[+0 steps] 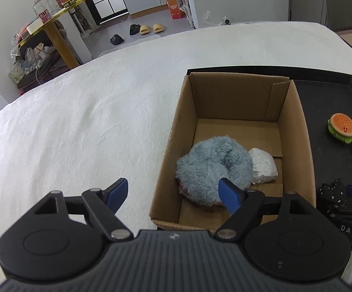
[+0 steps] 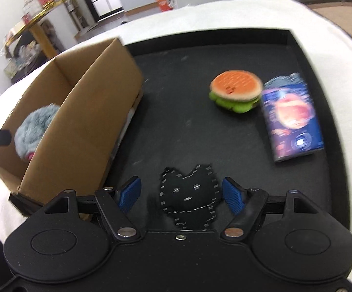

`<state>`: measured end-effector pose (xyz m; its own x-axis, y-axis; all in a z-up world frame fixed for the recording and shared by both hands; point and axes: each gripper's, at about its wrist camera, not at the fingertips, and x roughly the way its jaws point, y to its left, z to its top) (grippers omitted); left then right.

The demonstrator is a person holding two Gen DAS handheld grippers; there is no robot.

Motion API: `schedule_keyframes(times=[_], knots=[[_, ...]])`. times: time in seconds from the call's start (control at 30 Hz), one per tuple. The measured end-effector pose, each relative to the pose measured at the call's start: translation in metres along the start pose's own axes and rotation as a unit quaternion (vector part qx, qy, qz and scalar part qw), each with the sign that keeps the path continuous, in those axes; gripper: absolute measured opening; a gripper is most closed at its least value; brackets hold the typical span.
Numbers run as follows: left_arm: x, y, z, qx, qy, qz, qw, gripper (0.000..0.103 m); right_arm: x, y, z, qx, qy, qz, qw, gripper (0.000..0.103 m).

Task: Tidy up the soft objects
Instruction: 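Lower the right gripper onto the black cat plush and close, then carry the black cat plush into the box and open the right gripper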

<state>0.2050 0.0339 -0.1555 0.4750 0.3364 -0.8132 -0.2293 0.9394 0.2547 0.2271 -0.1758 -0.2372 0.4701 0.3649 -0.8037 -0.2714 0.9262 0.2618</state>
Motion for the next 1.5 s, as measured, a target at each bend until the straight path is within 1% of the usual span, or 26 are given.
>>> schedule_keyframes(times=[0.1, 0.17, 0.23, 0.3, 0.33, 0.4, 0.57, 0.83, 1.03, 1.2, 1.3, 1.5], knots=[[0.001, -0.003, 0.0, 0.005, 0.005, 0.007, 1.0, 0.08, 0.004, 0.006, -0.003, -0.032, -0.005, -0.018, 0.999, 0.073], [0.001, -0.006, 0.0, 0.01, 0.007, 0.012, 0.9999, 0.08, 0.005, 0.008, -0.005, -0.043, -0.009, -0.026, 0.999, 0.073], [0.001, -0.008, 0.0, 0.016, 0.01, 0.017, 0.9997, 0.08, 0.003, 0.007, -0.005, -0.047, -0.01, -0.031, 0.998, 0.067], [0.001, -0.01, 0.001, 0.02, 0.012, 0.02, 0.9995, 0.08, -0.001, 0.007, -0.006, -0.053, -0.013, -0.045, 0.998, 0.049], [0.001, -0.011, 0.001, 0.022, 0.012, 0.021, 0.9995, 0.08, -0.002, 0.005, -0.006, -0.051, -0.014, -0.049, 0.997, 0.048], [0.0, -0.012, 0.001, 0.023, 0.012, 0.024, 0.9994, 0.08, -0.006, -0.002, -0.006, -0.037, -0.014, -0.042, 0.998, 0.044], [-0.003, -0.012, 0.0, 0.023, 0.011, 0.028, 0.9993, 0.08, -0.009, -0.009, -0.006, -0.021, -0.015, -0.039, 0.999, 0.042], [-0.007, -0.012, 0.0, 0.022, 0.008, 0.03, 0.9993, 0.08, -0.027, -0.013, 0.0, -0.014, -0.038, -0.037, 0.999, 0.042], [-0.007, -0.007, 0.0, 0.01, 0.008, 0.022, 0.9997, 0.08, -0.038, -0.008, 0.013, -0.018, -0.055, -0.043, 0.997, 0.042], [-0.007, -0.003, -0.001, 0.007, 0.004, 0.016, 0.9998, 0.08, -0.041, 0.004, 0.017, -0.043, -0.064, -0.058, 0.995, 0.042], [-0.011, 0.004, -0.002, -0.008, -0.009, 0.014, 0.9998, 0.08, -0.044, 0.012, 0.021, -0.049, -0.067, -0.058, 0.995, 0.042], [-0.009, 0.015, -0.003, -0.032, -0.011, 0.002, 0.9994, 0.08, -0.053, 0.035, 0.034, -0.071, -0.08, -0.063, 0.992, 0.043]])
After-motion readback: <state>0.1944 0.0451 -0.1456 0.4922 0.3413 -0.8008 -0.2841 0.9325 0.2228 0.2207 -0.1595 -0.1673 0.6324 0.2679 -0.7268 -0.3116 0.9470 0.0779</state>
